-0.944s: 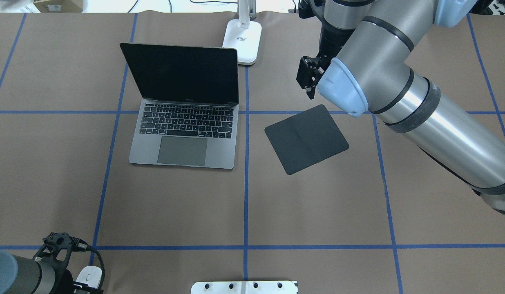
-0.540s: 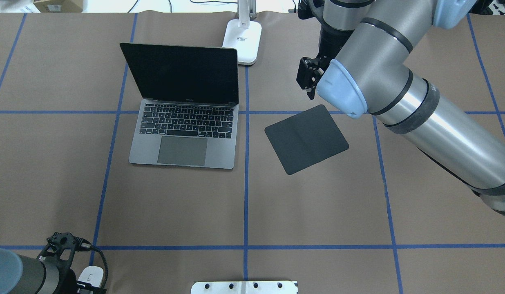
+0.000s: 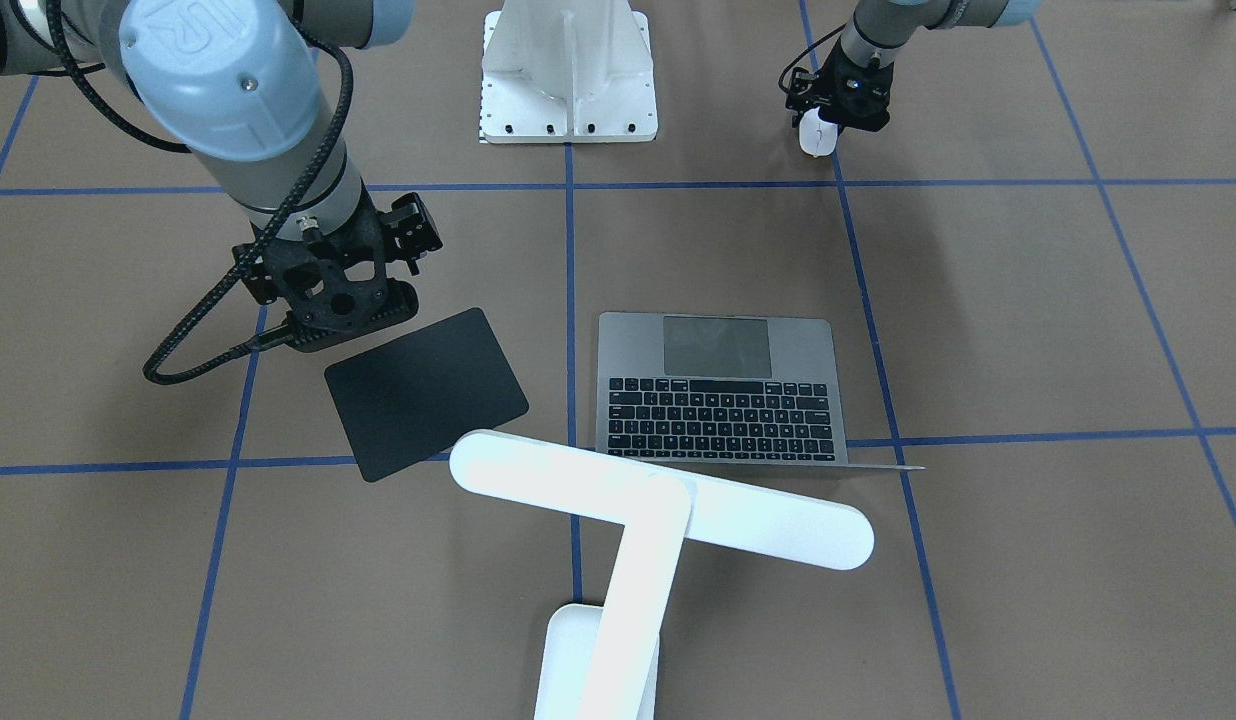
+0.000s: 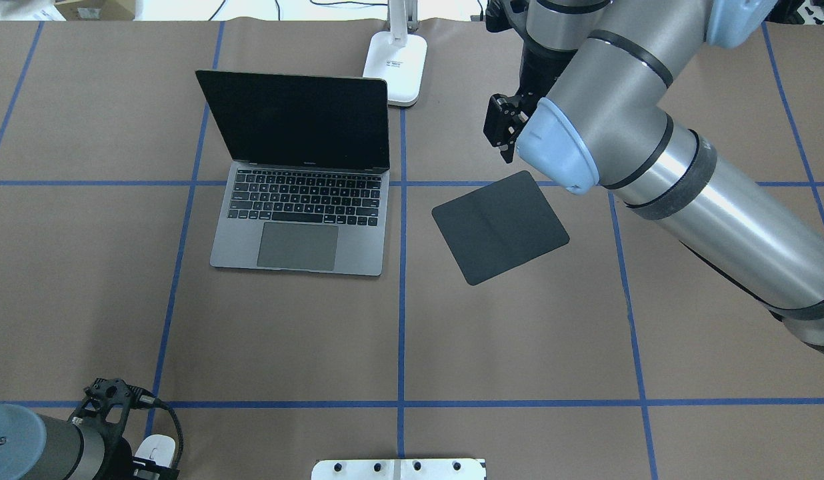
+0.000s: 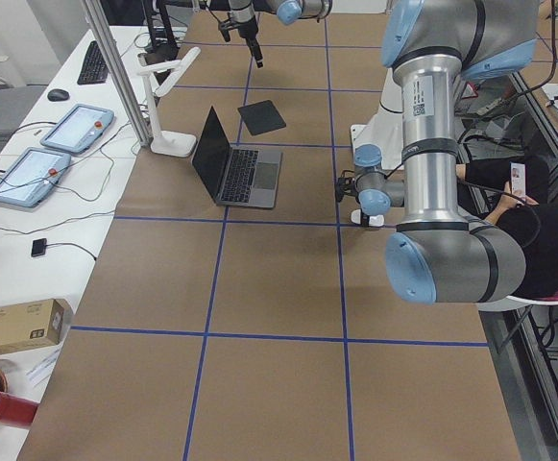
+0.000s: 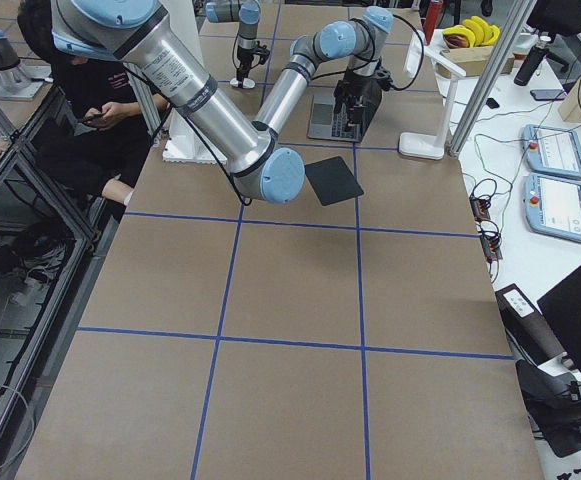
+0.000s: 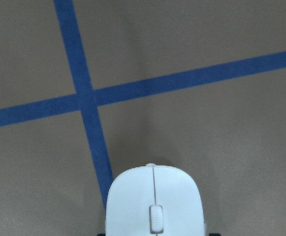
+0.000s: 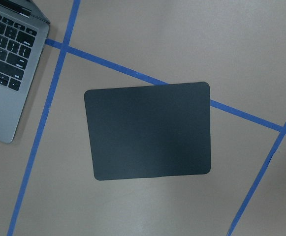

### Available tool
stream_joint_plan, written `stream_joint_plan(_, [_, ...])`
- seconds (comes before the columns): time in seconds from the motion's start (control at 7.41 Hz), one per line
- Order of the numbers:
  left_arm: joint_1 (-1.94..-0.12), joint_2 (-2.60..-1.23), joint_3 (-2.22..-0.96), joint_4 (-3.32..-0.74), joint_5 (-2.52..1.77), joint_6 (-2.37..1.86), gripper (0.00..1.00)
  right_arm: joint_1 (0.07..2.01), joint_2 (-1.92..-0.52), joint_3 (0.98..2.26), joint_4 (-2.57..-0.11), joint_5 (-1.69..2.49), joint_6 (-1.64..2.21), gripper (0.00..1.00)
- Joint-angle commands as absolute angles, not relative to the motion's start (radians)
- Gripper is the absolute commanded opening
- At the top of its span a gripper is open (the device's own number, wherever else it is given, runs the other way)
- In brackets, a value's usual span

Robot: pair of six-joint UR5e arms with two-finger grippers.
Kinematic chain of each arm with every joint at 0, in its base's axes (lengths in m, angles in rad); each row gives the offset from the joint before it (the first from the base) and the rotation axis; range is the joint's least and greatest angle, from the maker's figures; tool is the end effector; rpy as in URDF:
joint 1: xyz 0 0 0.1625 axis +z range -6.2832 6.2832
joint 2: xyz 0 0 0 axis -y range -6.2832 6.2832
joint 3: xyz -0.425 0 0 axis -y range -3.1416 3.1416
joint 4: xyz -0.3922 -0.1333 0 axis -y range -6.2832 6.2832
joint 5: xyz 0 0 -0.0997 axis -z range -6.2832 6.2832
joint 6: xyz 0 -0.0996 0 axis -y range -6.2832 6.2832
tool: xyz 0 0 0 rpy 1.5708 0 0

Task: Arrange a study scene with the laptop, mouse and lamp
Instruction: 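Grasp the white mouse with the left gripper while the right gripper rises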

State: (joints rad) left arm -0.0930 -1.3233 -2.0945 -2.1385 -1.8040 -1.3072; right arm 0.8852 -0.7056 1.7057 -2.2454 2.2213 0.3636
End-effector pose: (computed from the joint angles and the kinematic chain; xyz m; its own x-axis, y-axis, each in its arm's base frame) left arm 0.3999 -0.1481 0.4575 0.6176 0.1970 -0.7615 -0.2512 0.9668 0.0464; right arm -0.3583 -0.5534 0.1513 0.6744 -0.3502 0.6500 0.3852 0.9179 0.0948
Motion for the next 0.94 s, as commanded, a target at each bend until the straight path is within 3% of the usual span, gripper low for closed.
stream_joint_plan(0.0, [-0.094,-1.324,-2.097,-2.138,-1.804,-1.307,0.63,0.882,-0.706,1.706,-2.244,2.221,0.364,1.00])
stream_joint_plan(0.81, [-0.146,-1.321,-2.144,-2.138,-1.804,-1.305,0.63,0.871,-0.726,1.727,-2.240,2.206,0.364,1.00])
